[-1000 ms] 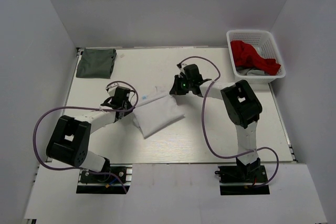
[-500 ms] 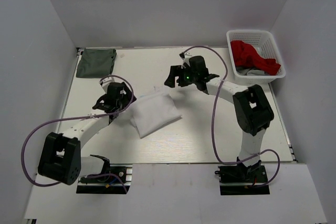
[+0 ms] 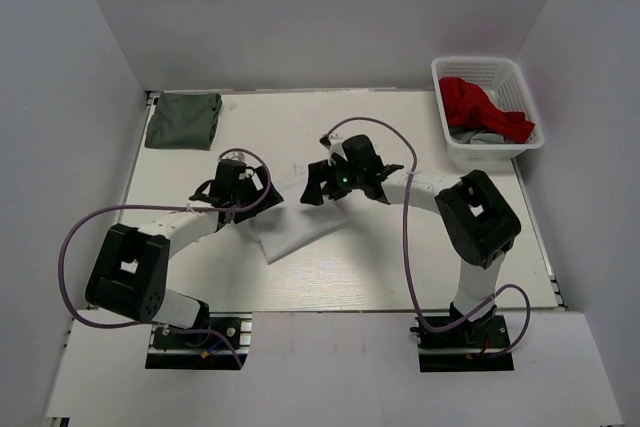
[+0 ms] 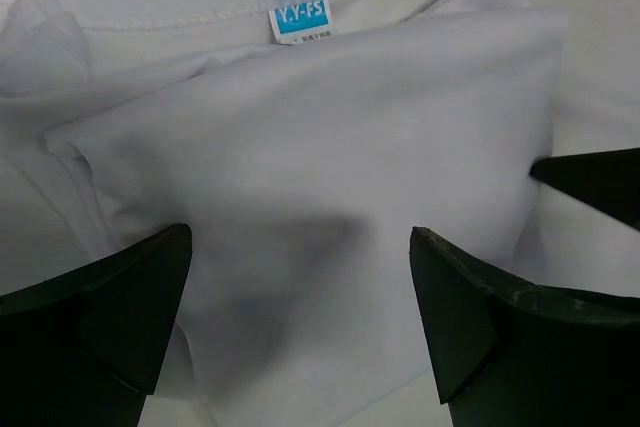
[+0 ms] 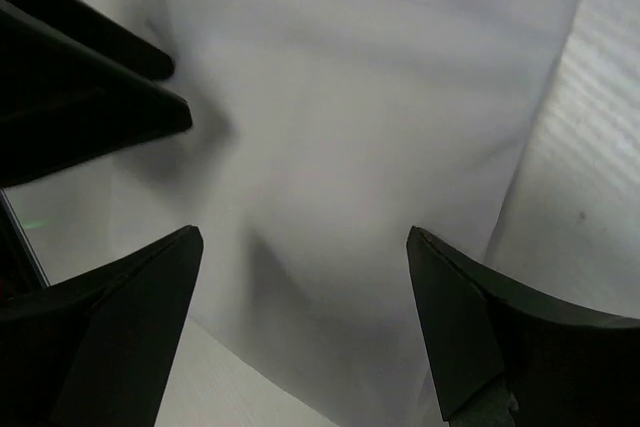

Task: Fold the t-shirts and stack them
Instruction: Fold the long partially folded tshirt into a neat square

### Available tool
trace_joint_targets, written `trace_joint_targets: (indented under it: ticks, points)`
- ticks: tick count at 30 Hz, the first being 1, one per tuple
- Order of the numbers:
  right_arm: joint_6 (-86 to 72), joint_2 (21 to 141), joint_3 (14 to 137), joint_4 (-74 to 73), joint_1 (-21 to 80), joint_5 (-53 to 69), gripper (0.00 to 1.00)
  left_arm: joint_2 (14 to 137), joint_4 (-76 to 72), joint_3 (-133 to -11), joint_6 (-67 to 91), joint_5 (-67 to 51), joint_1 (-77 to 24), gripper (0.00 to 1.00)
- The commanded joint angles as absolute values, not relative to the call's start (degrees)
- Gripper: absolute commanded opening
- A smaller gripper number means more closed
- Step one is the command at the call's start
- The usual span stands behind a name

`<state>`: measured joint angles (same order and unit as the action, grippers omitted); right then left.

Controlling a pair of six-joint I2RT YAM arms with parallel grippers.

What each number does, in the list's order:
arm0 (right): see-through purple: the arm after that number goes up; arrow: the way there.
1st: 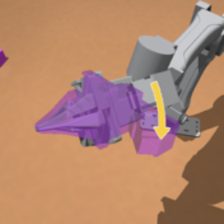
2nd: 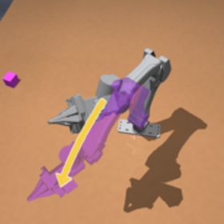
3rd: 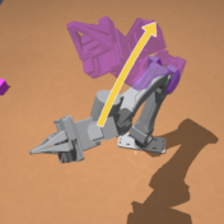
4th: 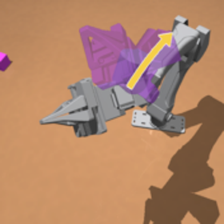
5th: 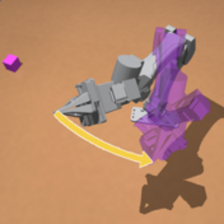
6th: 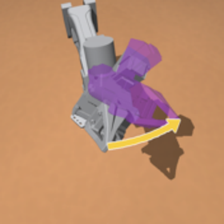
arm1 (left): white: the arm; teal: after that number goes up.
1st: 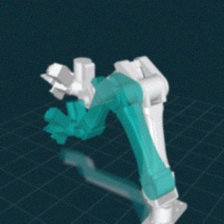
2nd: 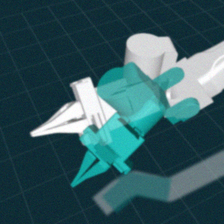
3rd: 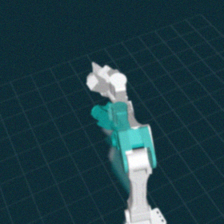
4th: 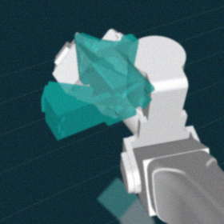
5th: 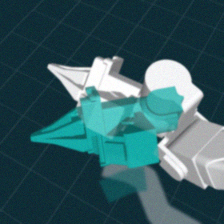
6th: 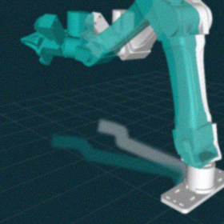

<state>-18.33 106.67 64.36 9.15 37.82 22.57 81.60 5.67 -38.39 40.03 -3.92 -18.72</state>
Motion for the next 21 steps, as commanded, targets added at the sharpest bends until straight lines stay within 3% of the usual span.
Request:
trace_joint_targets:
  ticks: [1,8,13,21]
  points:
    - [-16.7,105.9,60.2,8.4,38.9,23.0,0.88,79.6,4.6,-38.8,39.6,-7.9,-18.8,1.0]
    - [-17.3,98.5,47.3,5.7,43.3,23.5,0.87,75.3,5.4,-37.4,35.3,-9.7,-18.8,1.0]
    - [-17.3,87.8,47.1,4.1,44.1,21.7,0.87,71.6,8.0,-36.9,32.9,-6.9,-18.8,1.0]
    - [-22.2,87.4,54.0,-3.8,41.0,-1.4,0.9,77.4,10.0,-41.3,30.8,-3.1,-18.8,0.96]
